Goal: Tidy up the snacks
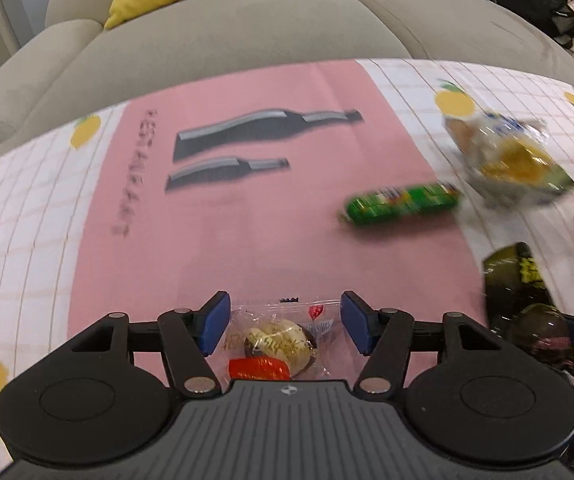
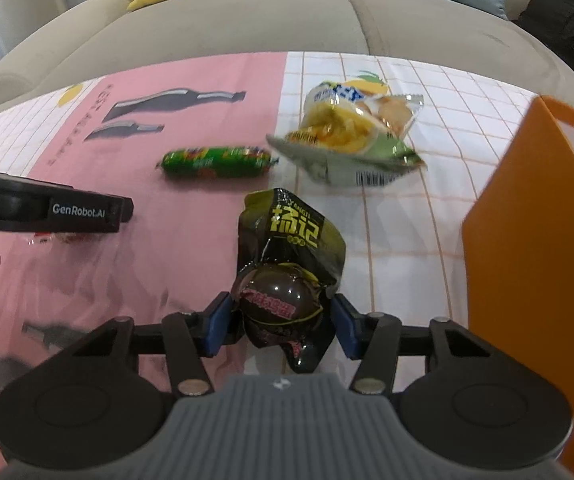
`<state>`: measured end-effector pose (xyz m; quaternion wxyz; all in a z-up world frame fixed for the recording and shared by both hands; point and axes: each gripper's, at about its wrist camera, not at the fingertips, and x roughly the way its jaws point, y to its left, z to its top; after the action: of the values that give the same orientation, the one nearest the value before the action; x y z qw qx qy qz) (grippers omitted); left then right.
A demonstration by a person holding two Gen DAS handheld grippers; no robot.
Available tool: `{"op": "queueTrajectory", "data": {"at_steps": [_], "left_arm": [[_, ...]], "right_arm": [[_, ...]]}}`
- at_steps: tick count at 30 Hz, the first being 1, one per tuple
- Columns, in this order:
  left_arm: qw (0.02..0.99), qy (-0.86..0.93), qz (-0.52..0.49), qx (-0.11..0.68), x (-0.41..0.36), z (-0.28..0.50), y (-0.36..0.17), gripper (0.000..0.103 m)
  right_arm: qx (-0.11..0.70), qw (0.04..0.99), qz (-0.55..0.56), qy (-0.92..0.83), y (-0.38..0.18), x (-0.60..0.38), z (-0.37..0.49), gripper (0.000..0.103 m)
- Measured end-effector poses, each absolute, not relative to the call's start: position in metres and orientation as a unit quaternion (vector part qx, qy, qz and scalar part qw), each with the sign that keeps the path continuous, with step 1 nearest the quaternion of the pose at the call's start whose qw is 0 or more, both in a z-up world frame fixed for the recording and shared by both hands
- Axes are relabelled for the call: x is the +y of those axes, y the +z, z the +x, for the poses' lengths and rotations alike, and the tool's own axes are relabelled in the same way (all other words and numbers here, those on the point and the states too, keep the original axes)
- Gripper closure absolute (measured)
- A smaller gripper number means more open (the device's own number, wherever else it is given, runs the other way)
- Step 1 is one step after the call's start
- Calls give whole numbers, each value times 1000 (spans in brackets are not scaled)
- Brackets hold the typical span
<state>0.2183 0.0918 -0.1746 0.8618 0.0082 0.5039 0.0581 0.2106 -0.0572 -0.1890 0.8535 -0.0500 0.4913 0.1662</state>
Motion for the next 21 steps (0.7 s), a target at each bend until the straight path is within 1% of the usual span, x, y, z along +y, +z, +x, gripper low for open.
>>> {"op": "queueTrajectory", "data": {"at_steps": [12,21], "left_arm": [[843,18,-38,537,65,145,-165,35],[857,-34,-45,512,59,109,-157,34]], "right_arm": [[483,846,-84,208,-189,-81,143,50],[472,850,-77,220,-188,-92,125,46]]}}
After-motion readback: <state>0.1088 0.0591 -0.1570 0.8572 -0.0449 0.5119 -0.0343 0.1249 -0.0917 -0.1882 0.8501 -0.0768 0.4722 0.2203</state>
